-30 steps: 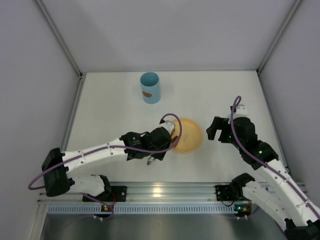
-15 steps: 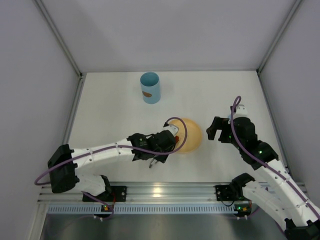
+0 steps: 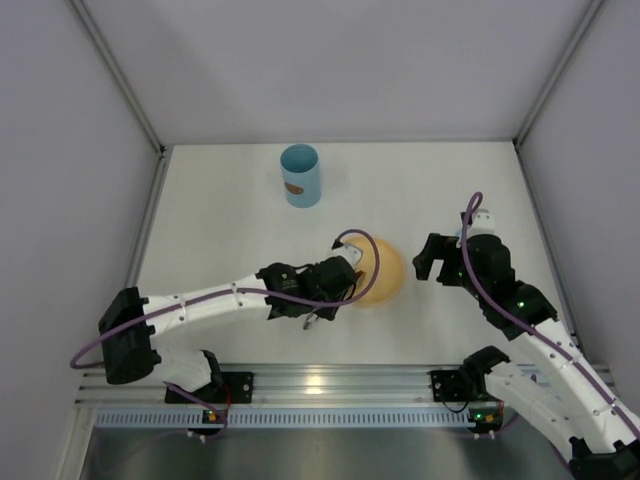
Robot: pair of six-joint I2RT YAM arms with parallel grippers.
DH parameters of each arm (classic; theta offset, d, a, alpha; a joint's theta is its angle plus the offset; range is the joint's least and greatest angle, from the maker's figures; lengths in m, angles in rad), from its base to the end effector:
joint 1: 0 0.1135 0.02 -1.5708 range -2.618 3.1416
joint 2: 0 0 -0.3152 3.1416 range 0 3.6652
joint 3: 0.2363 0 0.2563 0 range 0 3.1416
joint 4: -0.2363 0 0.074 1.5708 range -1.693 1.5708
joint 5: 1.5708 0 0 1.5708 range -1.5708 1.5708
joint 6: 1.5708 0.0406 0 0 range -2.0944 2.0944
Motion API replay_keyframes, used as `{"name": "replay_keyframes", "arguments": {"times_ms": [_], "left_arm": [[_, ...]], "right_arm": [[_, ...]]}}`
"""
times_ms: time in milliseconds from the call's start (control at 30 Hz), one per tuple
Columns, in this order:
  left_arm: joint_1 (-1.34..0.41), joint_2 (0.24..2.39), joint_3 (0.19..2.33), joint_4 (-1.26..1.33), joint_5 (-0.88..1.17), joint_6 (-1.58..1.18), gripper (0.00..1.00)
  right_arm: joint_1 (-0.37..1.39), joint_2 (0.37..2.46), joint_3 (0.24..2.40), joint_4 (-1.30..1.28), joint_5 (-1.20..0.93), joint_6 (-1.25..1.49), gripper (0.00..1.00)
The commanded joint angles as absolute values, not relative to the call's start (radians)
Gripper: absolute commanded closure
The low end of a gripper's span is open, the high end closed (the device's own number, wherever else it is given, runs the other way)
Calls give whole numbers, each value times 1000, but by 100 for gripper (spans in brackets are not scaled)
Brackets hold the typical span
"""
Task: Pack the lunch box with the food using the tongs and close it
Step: Pick up the fake food from the plate, then place the fake food in the packing box.
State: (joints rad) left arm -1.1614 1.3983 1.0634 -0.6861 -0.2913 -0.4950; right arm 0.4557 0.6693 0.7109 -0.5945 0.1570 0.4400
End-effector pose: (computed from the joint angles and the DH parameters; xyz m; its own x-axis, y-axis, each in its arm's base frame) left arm 0.1221 -0.2522 0.3025 -0.6877 0.4418 -0.5761 0.5595 0.8282 -0.0327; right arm 0.1073 0.0455 0.3195 -0.5609 0.1936 -0.8049 -0.0843 0.9539 0.2882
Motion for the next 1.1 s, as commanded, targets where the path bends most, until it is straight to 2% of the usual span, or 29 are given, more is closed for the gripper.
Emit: {"name": "replay_keyframes", "arguments": {"times_ms": [0, 333, 700, 867, 1067], "left_arm": [[-1167, 1374, 1150, -678, -342, -476, 67], [-1112, 1410, 1438, -756, -515, -434, 67], [-767, 1526, 1736, -765, -471, -368, 66], [-649, 1609, 1804, -772, -433, -351, 66], [-571, 1675, 1786, -736, -396, -345, 66]], "right_arm": [[472, 657, 732, -589, 164, 439, 1], [472, 667, 747, -588, 158, 439, 1], [472, 673, 772, -603, 160, 431, 1], [472, 673, 778, -609, 161, 431, 1], [472, 669, 781, -618, 166, 426, 1]]}}
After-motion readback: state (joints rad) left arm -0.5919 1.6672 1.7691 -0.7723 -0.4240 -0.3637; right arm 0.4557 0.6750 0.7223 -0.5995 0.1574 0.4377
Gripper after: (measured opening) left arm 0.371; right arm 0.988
